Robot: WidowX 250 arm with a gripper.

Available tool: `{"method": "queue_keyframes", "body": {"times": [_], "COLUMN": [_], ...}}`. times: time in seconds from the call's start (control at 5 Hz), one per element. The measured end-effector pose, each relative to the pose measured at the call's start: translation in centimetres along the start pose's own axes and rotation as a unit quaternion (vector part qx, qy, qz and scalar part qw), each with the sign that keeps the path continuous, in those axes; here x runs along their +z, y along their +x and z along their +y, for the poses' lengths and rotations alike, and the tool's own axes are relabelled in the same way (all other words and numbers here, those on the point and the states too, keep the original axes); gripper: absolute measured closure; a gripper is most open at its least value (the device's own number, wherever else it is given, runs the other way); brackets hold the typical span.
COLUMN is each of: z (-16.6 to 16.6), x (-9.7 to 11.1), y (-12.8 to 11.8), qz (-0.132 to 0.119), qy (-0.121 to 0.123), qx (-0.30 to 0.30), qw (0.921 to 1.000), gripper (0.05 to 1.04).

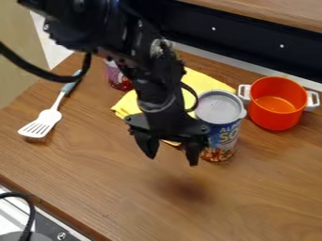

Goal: Move the can to the bottom side of the table

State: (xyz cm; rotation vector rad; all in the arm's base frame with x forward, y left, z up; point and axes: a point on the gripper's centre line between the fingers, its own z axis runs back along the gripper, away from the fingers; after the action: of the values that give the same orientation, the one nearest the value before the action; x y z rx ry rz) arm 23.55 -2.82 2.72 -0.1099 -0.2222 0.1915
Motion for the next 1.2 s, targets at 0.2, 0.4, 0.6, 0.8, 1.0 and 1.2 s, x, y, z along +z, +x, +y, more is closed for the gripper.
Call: {"method": "queue_keyframes", "body": {"times": [0.2,0.4,0.6,0.8,1.0,1.2], "z": [1.6,3.2,4.5,5.2,4.5,3.3], "x": [0.5,1.4,1.6,2.3,1.3,0.7], "y": [2.1,4.6,6.8,8.1,10.1,12.0], "qz": [-0.009,-0.045,-0.062,-0.053,-0.063,-0.07], "qy": [0.034,0.076,0.129,0.137,0.137,0.121], "qx": [0.039,0.103,0.158,0.176,0.23,0.25], "qw": [0.9986,0.9907,0.9769,0.9734,0.9615,0.9582], "gripper": [0.084,0.084,0.084,0.084,0.084,0.084]}}
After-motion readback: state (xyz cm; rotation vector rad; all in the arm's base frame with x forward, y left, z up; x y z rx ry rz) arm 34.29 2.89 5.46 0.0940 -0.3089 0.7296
